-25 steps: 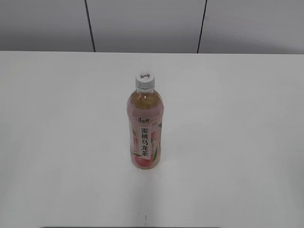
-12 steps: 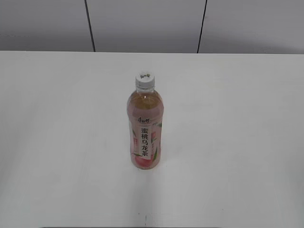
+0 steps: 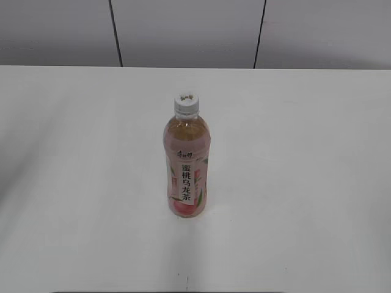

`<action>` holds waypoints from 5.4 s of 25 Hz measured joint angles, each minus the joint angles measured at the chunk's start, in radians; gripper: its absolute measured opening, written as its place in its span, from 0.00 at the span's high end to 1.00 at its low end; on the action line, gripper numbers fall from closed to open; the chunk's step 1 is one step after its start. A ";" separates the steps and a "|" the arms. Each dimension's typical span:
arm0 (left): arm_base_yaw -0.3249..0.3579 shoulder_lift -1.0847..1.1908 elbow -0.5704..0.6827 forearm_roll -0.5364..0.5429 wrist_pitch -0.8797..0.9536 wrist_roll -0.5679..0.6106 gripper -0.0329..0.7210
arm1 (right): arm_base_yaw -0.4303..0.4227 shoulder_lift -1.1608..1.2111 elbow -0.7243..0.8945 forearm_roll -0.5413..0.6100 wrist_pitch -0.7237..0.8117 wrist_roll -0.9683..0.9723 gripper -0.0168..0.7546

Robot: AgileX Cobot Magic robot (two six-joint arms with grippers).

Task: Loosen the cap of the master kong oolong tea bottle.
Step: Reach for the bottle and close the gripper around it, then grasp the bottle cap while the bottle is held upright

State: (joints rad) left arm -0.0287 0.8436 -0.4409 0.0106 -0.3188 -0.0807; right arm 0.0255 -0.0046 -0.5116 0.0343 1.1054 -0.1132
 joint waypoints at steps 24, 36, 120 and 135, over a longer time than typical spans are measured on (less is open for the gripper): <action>0.000 0.972 0.034 0.307 -0.885 -0.110 0.37 | 0.000 0.000 0.000 -0.001 0.000 0.000 0.30; 0.000 1.188 0.025 0.495 -0.886 -0.114 0.29 | 0.000 0.000 0.000 -0.001 0.000 0.000 0.30; -0.441 1.133 -0.230 0.790 -0.884 -0.301 0.35 | 0.000 0.000 0.000 -0.001 0.000 0.000 0.30; -0.441 1.134 -0.230 0.790 -0.884 -0.301 0.35 | 0.000 0.000 0.000 -0.001 0.000 0.000 0.30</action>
State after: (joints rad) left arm -0.4693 1.9775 -0.6709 0.8002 -1.2023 -0.3814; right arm 0.0255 -0.0046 -0.5116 0.0333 1.1054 -0.1132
